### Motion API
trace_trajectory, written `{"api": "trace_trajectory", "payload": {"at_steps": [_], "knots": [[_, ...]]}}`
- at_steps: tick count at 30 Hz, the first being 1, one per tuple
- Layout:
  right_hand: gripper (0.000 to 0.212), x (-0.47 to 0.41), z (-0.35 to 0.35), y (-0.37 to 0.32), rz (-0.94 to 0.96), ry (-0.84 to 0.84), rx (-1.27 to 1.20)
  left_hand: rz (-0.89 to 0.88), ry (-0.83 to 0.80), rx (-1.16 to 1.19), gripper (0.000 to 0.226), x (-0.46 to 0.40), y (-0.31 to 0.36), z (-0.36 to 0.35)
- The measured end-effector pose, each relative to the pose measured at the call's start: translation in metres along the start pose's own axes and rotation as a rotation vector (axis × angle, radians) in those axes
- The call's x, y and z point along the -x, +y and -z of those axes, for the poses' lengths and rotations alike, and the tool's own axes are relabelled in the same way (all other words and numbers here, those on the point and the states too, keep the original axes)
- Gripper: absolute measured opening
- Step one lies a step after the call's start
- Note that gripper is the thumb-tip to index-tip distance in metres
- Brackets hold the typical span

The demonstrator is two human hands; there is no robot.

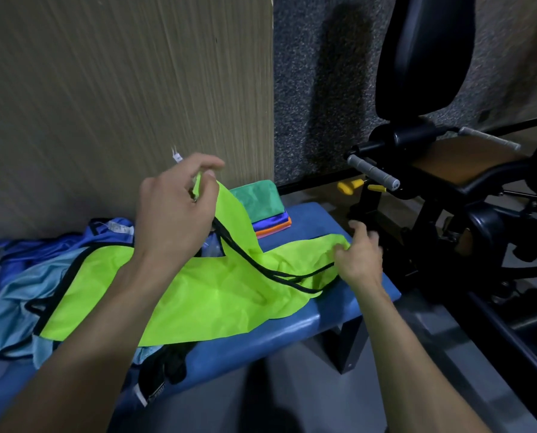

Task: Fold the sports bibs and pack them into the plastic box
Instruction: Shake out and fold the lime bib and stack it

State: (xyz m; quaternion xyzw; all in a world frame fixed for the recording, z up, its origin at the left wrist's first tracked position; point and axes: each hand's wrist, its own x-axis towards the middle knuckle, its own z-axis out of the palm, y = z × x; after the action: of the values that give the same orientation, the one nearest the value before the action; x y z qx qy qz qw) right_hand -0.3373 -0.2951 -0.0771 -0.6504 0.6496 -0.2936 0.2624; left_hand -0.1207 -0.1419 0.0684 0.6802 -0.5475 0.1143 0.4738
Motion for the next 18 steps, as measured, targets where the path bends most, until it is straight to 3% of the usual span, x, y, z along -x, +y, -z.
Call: {"api": "trace_trajectory", "payload": {"at_steps": [2, 4, 6, 8, 10, 12, 15, 18], "knots": [[0.055, 0.011, 0.005, -0.015, 0.307, 0.013, 0.069, 0.034, -0.07, 0.075, 0.022, -0.003, 0.006, 0.002], [0.047, 0.025, 0.014, -0.034, 0.553, -0.277, -0.112, 0.068, -0.118, 0.134, 0.024, -0.004, 0.011, 0.002], [0.043, 0.043, 0.016, -0.039, 0.594, -0.608, -0.128, 0.094, -0.146, 0.147, 0.025, -0.003, 0.014, 0.0], [0.055, 0.053, 0.013, -0.033, 0.57, -0.755, -0.054, 0.123, -0.173, 0.159, 0.026, -0.002, 0.016, -0.002], [0.059, 0.055, 0.002, -0.025, 0.605, -0.74, -0.029, 0.145, -0.2, 0.191, 0.026, -0.001, 0.016, -0.004], [0.028, 0.055, -0.007, -0.022, 0.693, -0.599, 0.037, 0.127, -0.232, 0.173, 0.027, -0.001, 0.017, -0.008], [0.054, 0.057, -0.003, -0.018, 0.696, -0.533, 0.134, 0.132, -0.367, 0.109, 0.036, -0.005, 0.017, -0.014], [0.06, 0.058, 0.012, -0.007, 0.576, -0.638, 0.185, 0.082, -0.536, 0.059, 0.044, -0.014, 0.015, -0.019]]}}
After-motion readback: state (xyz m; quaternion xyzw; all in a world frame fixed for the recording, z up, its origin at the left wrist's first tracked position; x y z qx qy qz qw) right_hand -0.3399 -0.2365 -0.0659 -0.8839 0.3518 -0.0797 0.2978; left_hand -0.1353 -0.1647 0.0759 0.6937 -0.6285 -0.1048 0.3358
